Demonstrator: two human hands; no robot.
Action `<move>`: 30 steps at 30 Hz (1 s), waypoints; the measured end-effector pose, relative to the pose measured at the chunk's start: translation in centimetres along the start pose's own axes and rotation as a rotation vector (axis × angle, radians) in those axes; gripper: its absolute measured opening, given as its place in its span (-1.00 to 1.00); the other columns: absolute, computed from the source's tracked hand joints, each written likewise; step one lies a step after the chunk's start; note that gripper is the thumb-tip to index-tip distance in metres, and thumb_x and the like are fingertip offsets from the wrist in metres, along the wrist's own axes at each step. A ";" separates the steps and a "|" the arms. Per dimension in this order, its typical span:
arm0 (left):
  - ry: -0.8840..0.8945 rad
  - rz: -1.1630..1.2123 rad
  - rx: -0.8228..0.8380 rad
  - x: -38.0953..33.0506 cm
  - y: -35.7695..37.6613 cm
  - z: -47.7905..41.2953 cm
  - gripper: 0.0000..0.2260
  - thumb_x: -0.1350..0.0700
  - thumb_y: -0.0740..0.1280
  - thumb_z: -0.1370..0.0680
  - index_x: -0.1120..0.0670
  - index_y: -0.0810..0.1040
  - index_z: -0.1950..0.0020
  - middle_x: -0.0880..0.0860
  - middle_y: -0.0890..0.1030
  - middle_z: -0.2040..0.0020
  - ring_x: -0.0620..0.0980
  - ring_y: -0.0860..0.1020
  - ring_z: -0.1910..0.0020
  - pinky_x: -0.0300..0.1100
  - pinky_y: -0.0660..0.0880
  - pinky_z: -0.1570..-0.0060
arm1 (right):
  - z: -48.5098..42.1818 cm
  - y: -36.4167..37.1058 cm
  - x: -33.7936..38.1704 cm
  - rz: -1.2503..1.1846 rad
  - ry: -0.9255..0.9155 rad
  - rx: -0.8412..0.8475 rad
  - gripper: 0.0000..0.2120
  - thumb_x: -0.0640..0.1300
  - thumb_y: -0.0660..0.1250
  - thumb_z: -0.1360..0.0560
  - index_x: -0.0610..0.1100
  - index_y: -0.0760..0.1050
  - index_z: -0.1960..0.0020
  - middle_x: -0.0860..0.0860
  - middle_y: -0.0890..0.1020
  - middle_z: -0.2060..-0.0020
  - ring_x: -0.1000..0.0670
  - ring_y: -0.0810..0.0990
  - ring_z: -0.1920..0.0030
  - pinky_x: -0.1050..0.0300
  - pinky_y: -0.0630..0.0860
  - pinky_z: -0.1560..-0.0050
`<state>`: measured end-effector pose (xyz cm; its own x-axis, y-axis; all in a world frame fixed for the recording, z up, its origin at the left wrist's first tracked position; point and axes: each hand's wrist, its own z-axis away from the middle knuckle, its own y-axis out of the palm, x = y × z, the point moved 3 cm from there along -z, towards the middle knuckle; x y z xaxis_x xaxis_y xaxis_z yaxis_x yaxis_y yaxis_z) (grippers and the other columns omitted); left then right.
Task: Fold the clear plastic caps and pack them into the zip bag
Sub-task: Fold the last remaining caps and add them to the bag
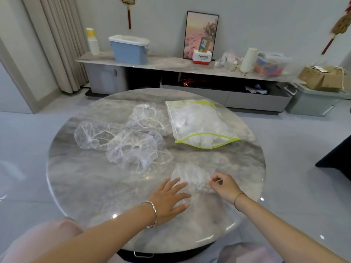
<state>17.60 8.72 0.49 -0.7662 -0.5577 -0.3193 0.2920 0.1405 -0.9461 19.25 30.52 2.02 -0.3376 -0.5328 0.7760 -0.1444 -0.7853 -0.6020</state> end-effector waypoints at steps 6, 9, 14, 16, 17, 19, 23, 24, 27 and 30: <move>-0.043 0.088 -0.158 1.3 -1.4 0.0 -0.36 -0.38 -0.17 -0.48 -0.01 0.54 0.01 -0.08 0.53 -0.08 -0.09 0.42 -0.16 -0.17 0.17 -0.36 | -0.3 -0.4 -0.9 0.188 0.056 -0.021 -0.81 -0.16 0.33 -0.50 -0.07 0.41 0.27 0.03 0.50 0.26 -0.01 0.49 0.19 0.13 0.46 0.06; -0.021 0.084 -0.266 1.3 -1.8 0.1 -0.54 -0.24 -0.03 -0.52 0.02 0.53 0.05 -0.07 0.52 -0.04 -0.08 0.44 -0.12 -0.18 0.27 -0.27 | 0.2 -0.5 -0.9 0.385 0.001 -0.082 -0.94 -0.12 0.26 -0.53 -0.04 0.40 0.11 0.01 0.46 -0.02 -0.03 0.46 -0.03 0.13 0.31 -0.06; 0.030 -0.040 -0.187 1.0 -0.6 -1.1 -0.53 -0.17 -0.12 -0.62 0.01 0.33 -0.39 -0.02 0.35 -0.43 -0.02 0.27 -0.43 -0.09 0.05 -0.42 | 2.1 1.8 1.4 0.453 -0.418 -0.154 -0.43 0.16 -0.06 -0.53 -0.09 0.34 -0.40 0.02 0.26 -0.46 0.00 0.16 -0.47 0.09 0.03 -0.44; -0.057 -0.092 -0.113 1.4 -0.2 -1.8 -0.45 -0.18 -0.24 -0.62 0.04 0.16 -0.50 0.01 0.24 -0.49 0.00 0.21 -0.46 -0.06 0.05 -0.44 | 2.7 3.9 1.3 0.584 -0.469 0.013 -0.30 0.31 -0.32 -0.49 0.03 0.03 -0.54 0.14 -0.06 -0.52 0.11 -0.16 -0.52 0.21 -0.34 -0.45; -0.086 -0.088 -0.069 1.5 -0.2 -2.0 -0.38 -0.23 -0.32 -0.58 0.05 0.03 -0.54 0.00 0.10 -0.53 0.00 0.09 -0.49 -0.05 0.03 -0.47 | 2.7 4.7 0.8 0.644 -0.454 0.069 -0.25 0.36 -0.45 -0.44 0.06 -0.13 -0.54 0.17 -0.19 -0.50 0.13 -0.27 -0.50 0.27 -0.47 -0.38; -0.060 -0.098 -0.083 2.2 0.7 -2.5 -0.27 -0.34 -0.50 -0.40 0.00 -0.26 -0.49 -0.06 -0.23 -0.49 -0.03 -0.21 -0.49 -0.07 -0.22 -0.46 | 2.4 5.6 -0.2 0.732 -0.405 0.125 -0.24 0.35 -0.55 -0.34 0.10 -0.31 -0.48 0.20 -0.32 -0.46 0.13 -0.36 -0.48 0.30 -0.56 -0.30; -0.100 -0.104 0.009 3.5 1.3 -2.6 -0.16 -0.37 -0.55 -0.25 -0.04 -0.34 -0.48 -0.07 -0.30 -0.50 -0.06 -0.24 -0.51 -0.15 -0.34 -0.40 | 1.8 6.0 -1.1 0.762 -0.368 0.195 -0.23 0.41 -0.43 -0.39 0.11 -0.27 -0.53 0.18 -0.30 -0.48 0.13 -0.35 -0.48 0.23 -0.46 -0.37; -0.101 -0.100 0.026 3.5 1.3 -2.5 -0.14 -0.38 -0.56 -0.24 -0.06 -0.33 -0.49 -0.08 -0.28 -0.51 -0.06 -0.23 -0.51 -0.14 -0.33 -0.41 | 1.7 6.0 -1.1 0.764 -0.374 0.203 -0.24 0.40 -0.41 -0.41 0.11 -0.26 -0.53 0.18 -0.29 -0.49 0.14 -0.36 -0.48 0.23 -0.46 -0.37; -0.087 -0.105 0.043 3.6 1.5 -2.4 -0.13 -0.41 -0.64 -0.19 -0.08 -0.37 -0.44 -0.13 -0.32 -0.46 -0.07 -0.24 -0.51 -0.13 -0.31 -0.43 | 1.7 6.0 -1.3 0.765 -0.390 0.222 -0.29 0.32 -0.38 -0.41 0.12 -0.27 -0.52 0.18 -0.26 -0.50 0.16 -0.37 -0.46 0.26 -0.48 -0.36; -0.097 -0.108 0.057 3.5 1.5 -2.3 -0.09 -0.40 -0.65 -0.18 -0.07 -0.35 -0.47 -0.11 -0.31 -0.49 -0.06 -0.24 -0.51 -0.12 -0.31 -0.42 | 1.8 5.8 -1.0 0.762 -0.388 0.229 -0.45 0.23 -0.18 -0.59 0.15 -0.30 -0.49 0.18 -0.24 -0.50 0.15 -0.35 -0.47 0.22 -0.43 -0.40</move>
<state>14.01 8.85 -2.23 -0.7365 -0.6440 -0.2068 0.2456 0.0302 -0.9689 20.41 25.96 -1.88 0.0791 -0.9737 0.2137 0.1949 -0.1952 -0.9612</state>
